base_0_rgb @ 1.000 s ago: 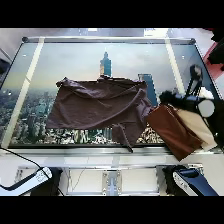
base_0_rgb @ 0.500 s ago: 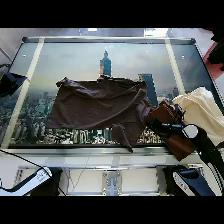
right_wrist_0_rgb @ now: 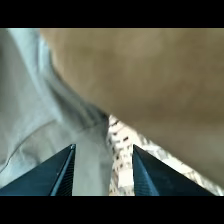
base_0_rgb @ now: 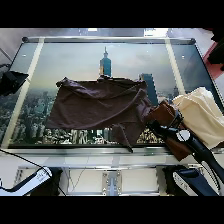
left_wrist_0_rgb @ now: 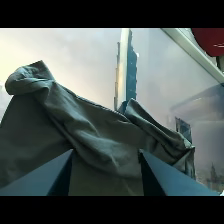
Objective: Fold the shirts.
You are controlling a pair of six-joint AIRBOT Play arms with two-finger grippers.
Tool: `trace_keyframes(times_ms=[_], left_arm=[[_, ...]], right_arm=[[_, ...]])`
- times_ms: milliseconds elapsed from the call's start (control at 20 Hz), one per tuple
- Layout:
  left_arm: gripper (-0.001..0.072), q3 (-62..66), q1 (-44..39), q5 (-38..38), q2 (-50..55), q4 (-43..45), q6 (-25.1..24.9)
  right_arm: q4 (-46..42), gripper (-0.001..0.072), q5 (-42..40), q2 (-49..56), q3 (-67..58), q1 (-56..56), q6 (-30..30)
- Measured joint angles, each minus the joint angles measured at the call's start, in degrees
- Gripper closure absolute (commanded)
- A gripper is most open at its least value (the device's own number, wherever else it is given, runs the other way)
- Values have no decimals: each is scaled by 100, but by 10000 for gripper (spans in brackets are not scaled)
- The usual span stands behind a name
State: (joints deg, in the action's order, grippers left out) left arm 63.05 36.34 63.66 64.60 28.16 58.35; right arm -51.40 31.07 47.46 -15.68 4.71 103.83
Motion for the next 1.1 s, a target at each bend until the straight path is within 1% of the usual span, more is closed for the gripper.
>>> trace_keyframes(times_ms=[250, 550, 700, 800, 900, 1100], left_arm=[[265, 0, 0, 50, 0, -129, -7], [265, 0, 0, 90, -2, -157, -9], [266, 0, 0, 92, -2, -162, -9], [266, 0, 0, 94, -2, -164, -9], [265, 0, 0, 103, -2, -164, -9], [265, 0, 0, 114, -2, -162, -11]], right_arm=[[850, 281, -402, 400, 26, 0, -796], [1453, 282, -632, 664, 26, 0, -1290], [2083, 285, -658, 835, 24, 0, -1891], [2496, 339, -645, 914, 26, 0, -2308], [2756, 339, -608, 951, 28, 0, -2568], [3053, 341, -601, 986, 22, 15, -2855]])
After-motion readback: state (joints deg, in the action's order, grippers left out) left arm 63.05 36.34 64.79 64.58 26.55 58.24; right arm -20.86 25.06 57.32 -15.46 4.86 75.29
